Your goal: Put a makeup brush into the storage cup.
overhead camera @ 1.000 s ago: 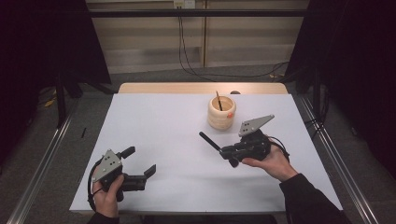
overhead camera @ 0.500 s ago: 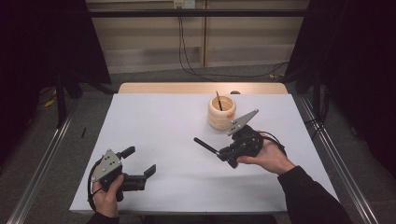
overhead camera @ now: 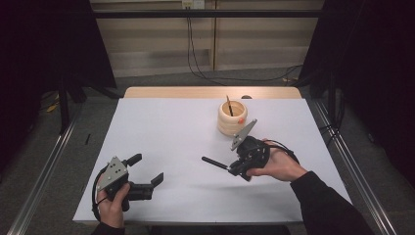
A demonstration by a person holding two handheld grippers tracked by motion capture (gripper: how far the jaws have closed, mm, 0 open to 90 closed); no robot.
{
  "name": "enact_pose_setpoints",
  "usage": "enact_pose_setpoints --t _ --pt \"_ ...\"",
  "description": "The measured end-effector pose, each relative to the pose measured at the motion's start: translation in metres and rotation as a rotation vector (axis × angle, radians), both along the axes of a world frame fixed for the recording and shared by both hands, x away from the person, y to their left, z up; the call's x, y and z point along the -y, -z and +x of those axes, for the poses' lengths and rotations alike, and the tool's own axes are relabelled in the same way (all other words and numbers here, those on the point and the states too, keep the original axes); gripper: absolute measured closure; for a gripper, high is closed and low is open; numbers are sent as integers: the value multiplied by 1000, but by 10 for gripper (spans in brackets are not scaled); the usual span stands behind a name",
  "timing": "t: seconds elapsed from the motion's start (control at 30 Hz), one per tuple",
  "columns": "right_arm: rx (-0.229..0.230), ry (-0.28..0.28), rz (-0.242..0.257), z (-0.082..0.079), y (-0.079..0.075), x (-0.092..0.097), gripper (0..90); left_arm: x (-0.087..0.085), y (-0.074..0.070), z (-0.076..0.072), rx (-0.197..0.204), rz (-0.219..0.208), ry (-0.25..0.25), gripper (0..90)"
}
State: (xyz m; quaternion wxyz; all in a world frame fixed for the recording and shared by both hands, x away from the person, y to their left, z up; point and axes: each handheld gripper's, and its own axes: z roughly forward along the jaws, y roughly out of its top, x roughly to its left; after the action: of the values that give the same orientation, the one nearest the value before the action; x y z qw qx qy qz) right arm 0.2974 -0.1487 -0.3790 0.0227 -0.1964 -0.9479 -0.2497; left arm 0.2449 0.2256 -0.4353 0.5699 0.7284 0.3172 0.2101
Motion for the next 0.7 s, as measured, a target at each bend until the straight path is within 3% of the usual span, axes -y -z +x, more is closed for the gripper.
enact_pose_setpoints --t 0.2,0.3,0.4,0.7 --pt "27 -46 -52 -2 0 -8 789 0 0 0 0 0 -1 10" --pt "14 -55 -85 -3 2 -11 789 0 0 0 0 -1 7 10" --pt "-2 -8 -130 -2 5 -13 789 0 0 0 0 -1 3 12" --pt "-11 -32 -115 -4 7 -18 789 -1 -2 0 -3 -16 -7 10"
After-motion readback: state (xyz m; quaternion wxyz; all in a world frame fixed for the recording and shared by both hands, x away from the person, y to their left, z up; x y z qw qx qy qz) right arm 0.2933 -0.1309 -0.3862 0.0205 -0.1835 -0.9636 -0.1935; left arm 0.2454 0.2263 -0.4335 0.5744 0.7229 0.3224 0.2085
